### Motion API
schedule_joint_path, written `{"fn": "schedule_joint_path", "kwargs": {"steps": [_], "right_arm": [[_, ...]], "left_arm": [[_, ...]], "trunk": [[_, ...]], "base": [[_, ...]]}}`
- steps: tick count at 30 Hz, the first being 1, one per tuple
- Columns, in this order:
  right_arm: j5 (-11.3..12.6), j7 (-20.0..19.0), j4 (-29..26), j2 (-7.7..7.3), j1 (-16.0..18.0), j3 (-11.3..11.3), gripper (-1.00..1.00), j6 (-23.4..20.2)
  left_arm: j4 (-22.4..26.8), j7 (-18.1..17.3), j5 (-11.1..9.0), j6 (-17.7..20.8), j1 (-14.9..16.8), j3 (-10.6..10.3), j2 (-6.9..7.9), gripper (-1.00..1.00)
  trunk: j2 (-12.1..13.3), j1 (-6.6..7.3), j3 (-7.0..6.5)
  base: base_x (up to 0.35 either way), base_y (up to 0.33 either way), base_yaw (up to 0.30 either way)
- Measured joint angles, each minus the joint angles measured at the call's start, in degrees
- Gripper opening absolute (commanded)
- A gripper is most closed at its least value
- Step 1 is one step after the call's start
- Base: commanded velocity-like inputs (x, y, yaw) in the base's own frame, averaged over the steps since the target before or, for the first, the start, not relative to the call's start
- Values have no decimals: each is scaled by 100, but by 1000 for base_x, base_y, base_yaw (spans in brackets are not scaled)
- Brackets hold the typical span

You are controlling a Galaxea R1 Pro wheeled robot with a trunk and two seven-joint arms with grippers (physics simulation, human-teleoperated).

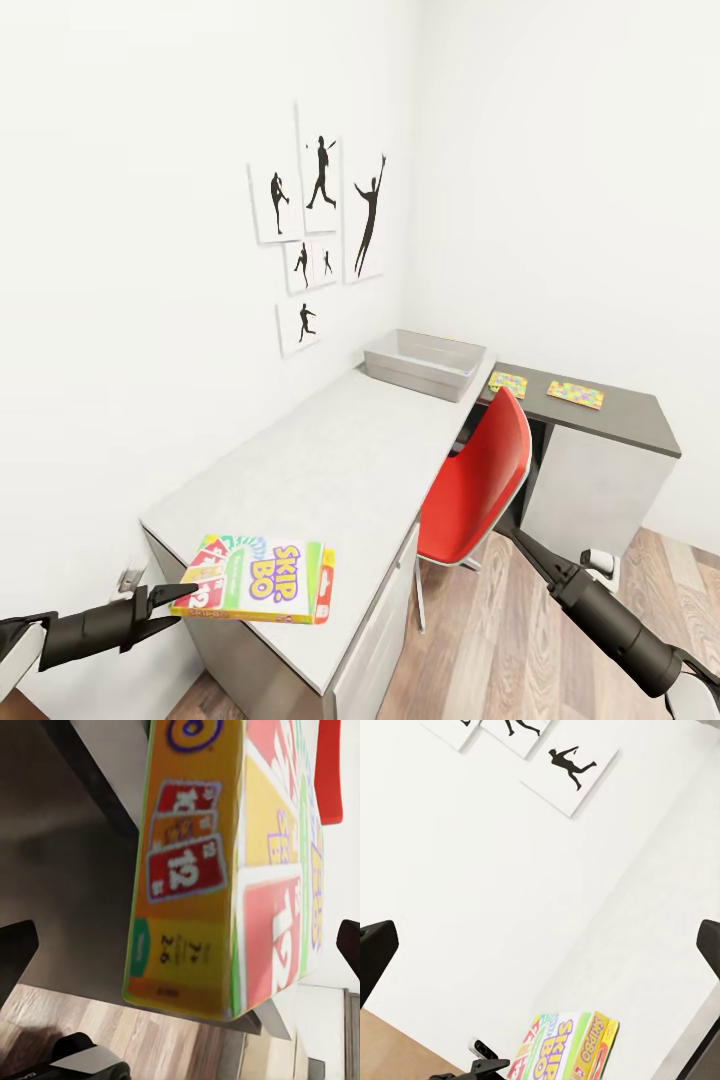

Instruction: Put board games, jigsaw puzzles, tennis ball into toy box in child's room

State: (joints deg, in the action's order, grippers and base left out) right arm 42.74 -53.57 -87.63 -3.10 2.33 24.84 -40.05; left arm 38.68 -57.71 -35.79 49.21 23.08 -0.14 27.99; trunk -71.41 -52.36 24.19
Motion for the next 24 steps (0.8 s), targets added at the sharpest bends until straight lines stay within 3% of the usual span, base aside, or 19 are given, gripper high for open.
{"fn": "schedule_joint_path", "kwargs": {"steps": [8, 15, 24], "right_arm": [[-4, 0, 0, 2, 0, 0, 100, 3], [-1, 0, 0, -1, 0, 0, 100, 2], [-5, 0, 0, 2, 0, 0, 100, 6]], "left_arm": [[0, -4, 74, -18, 0, -5, -81, 100], [0, -5, 302, -21, 0, -9, -177, 100], [0, -7, 360, -21, 0, -3, -205, 100]], "trunk": [[0, 0, 0], [0, 0, 0], [0, 0, 0]], "base": [[0, 0, 0], [0, 0, 0], [0, 0, 0]]}}
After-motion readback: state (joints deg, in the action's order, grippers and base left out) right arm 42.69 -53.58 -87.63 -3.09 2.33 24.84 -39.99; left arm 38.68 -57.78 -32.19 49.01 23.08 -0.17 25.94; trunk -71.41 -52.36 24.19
